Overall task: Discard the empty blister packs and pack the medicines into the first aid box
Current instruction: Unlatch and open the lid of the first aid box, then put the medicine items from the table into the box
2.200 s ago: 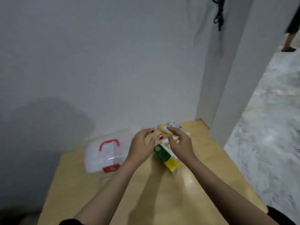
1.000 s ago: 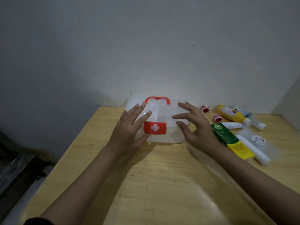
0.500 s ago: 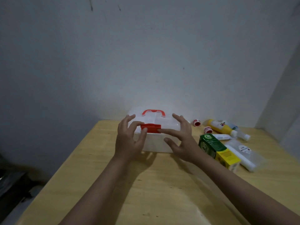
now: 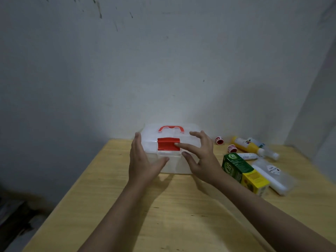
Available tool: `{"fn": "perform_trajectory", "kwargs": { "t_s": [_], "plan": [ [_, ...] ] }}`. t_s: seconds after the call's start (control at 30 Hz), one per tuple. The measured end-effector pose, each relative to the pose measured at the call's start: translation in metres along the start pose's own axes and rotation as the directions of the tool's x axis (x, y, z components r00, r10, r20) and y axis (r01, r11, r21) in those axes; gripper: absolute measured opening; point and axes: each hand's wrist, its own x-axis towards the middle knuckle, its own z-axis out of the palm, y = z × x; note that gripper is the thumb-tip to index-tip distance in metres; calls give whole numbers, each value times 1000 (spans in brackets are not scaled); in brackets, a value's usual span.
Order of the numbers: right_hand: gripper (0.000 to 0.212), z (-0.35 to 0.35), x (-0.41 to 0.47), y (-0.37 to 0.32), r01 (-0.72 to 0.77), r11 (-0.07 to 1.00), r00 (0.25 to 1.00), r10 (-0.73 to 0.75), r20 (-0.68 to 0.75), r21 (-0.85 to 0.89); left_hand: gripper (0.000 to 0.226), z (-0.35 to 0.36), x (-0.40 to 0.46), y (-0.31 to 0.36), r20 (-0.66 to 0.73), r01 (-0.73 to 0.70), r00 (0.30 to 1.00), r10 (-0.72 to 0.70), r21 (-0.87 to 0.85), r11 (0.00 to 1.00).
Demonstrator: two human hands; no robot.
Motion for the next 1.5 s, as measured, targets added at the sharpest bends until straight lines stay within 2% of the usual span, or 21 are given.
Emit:
{"fn": "perform_trajectory", "kwargs": {
  "t_s": [0.2,0.37,0.5,0.63,0.73,0.93,1.1,1.3,1.4,1.5],
  "plan": [
    [33,-6,12,-4,46,999,995,-48,-90,-27,117,3,2,10,-44,32,998,-34,-62,998],
    [31,-23,46,-4,23,999,985,-16,-175,37,118,8,3,14,17,161,987,-160,-143,977],
    [25,-37,89,-1,-51,991,958,84,-273,126,109,13,5,14,3,160,987,-161,-116,980],
    [17,-43,129,6,-119,969,897,199,-394,218,106,14,7,14,7,164,986,-164,-104,981],
    [22,-40,142,14,-185,946,885,279,-374,266,107,15,8,13,3,170,985,-171,-101,980],
    [37,-39,141,22,-179,969,922,226,-313,172,109,16,7,11,7,186,982,-186,-132,974],
    [42,-57,114,18,-142,985,958,160,-237,93,109,14,5,13,15,192,981,-192,-166,967],
    [22,-93,9,24,-219,975,970,212,-119,-47,108,14,5,13,2,203,979,-206,-183,962],
    [25,-106,-58,35,-234,953,967,208,-147,-190,109,13,5,15,1,212,977,-215,-177,961],
    [33,-108,-105,47,-320,923,939,277,-206,-216,108,13,5,16,-8,213,976,-217,-171,962]
  ]
}}
